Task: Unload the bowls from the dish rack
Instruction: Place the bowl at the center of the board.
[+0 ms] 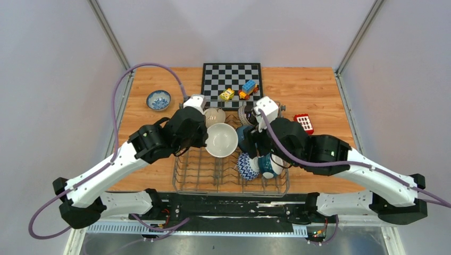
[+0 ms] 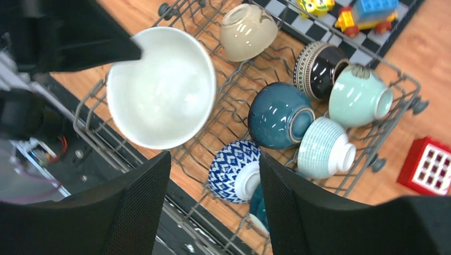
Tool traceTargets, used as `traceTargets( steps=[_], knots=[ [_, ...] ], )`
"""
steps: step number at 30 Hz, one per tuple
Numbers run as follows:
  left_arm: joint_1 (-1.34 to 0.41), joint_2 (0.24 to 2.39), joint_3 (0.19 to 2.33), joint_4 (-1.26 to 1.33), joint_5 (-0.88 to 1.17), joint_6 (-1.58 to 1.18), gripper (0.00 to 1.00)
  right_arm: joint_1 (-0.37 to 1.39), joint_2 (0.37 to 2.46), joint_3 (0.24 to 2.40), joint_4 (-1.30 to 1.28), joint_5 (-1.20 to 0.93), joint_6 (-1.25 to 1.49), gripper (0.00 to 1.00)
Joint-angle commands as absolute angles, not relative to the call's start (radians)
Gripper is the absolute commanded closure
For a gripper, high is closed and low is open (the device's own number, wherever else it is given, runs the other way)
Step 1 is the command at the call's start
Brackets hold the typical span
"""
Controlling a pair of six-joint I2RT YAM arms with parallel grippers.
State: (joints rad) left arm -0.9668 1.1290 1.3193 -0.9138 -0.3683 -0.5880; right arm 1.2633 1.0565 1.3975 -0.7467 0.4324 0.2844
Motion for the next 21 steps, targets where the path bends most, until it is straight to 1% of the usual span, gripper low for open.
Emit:
traceTargets(
  steps=[1, 4, 10, 15, 21],
  knots=[
    [-0.966, 1.051, 1.262, -0.807, -0.457, -0.799, 1.0, 1.172, 1.062, 1.357, -0.716, 0.431, 0.558, 0.35],
    [-0.966, 1.037, 1.242, -0.819, -0.472, -0.878, 1.0, 1.129, 1.085, 1.339, -0.662, 0.376, 0.602, 0.37],
    [-0.966, 1.046, 1.252, -0.894, -0.51, -1.003, 1.0, 1.113, 1.172, 1.359, -0.627, 0.334, 0.623, 0.38],
    [-0.966, 1.028, 1.247, -0.926, -0.554, -1.057, 1.0, 1.091, 1.239, 1.374, -0.623, 0.32, 0.628, 0.39],
    [-0.966, 1.036, 1.253, -0.988, -0.593, -1.096, 1.0, 1.078, 1.296, 1.387, -0.617, 0.309, 0.635, 0.43]
  ],
)
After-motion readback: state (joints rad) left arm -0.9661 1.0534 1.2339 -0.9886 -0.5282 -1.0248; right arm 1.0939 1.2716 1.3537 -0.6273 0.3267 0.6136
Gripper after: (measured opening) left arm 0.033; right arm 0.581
